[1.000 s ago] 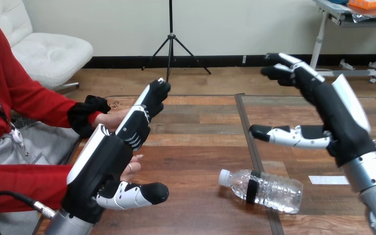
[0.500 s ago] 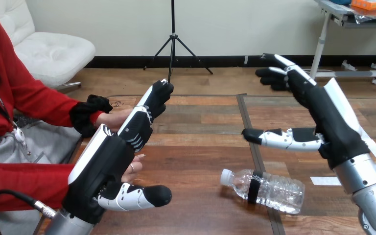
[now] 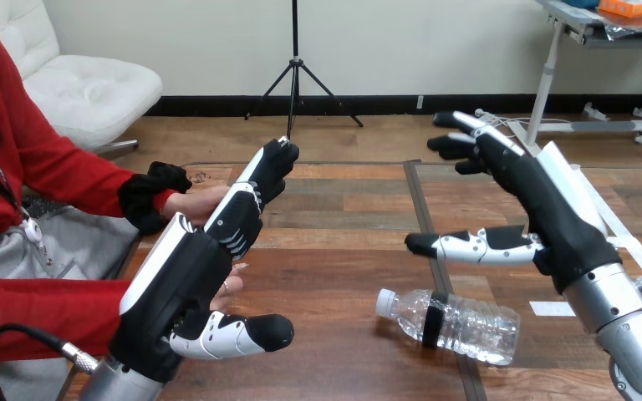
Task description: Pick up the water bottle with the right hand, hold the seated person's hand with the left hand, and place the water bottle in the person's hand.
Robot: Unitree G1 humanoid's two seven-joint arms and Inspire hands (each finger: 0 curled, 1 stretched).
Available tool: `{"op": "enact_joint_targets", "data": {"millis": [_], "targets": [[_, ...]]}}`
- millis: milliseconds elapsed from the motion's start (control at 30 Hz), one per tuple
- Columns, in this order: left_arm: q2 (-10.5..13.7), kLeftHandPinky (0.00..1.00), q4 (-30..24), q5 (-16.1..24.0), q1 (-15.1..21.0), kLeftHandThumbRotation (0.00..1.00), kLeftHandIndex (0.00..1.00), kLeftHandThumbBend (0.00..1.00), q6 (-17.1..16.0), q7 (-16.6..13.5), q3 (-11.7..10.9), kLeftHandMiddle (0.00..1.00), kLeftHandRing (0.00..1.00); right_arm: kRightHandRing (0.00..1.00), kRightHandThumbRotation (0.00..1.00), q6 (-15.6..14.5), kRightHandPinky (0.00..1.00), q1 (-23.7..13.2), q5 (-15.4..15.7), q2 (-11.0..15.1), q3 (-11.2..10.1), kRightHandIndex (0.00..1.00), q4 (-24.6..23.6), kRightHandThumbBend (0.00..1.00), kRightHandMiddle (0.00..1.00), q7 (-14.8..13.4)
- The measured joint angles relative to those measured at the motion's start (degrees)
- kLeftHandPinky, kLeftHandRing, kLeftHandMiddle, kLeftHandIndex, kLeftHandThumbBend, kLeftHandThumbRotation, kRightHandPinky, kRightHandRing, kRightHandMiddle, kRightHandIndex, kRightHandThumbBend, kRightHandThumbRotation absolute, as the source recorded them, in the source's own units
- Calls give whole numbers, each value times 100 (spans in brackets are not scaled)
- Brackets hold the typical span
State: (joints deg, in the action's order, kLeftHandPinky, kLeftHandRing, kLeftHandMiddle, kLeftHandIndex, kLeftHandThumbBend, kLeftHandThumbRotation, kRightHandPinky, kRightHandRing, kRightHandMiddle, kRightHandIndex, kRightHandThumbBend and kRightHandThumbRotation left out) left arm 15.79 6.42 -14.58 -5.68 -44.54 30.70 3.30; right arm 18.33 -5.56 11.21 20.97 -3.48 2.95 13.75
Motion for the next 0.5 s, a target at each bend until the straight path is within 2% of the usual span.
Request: {"op": "enact_joint_targets", "data": {"millis": [200,433,467,500], "targets": [[-25,100,0,9,0,67,100,100,1,0,8,100,100,85,29,2,82,-55,110,110,108,88,285,100,84,39],[-59,100,0,29,0,67,100,100,1,2,11,100,100,86,32,70,82,-238,365,229,231,88,975,100,84,9],[-62,100,0,30,0,67,100,100,1,2,11,100,100,86,32,89,82,-275,403,237,253,88,1115,100,85,-6],[-95,100,0,47,0,67,100,100,1,4,12,100,100,86,33,114,82,-384,556,283,394,89,1951,100,85,-34]]}}
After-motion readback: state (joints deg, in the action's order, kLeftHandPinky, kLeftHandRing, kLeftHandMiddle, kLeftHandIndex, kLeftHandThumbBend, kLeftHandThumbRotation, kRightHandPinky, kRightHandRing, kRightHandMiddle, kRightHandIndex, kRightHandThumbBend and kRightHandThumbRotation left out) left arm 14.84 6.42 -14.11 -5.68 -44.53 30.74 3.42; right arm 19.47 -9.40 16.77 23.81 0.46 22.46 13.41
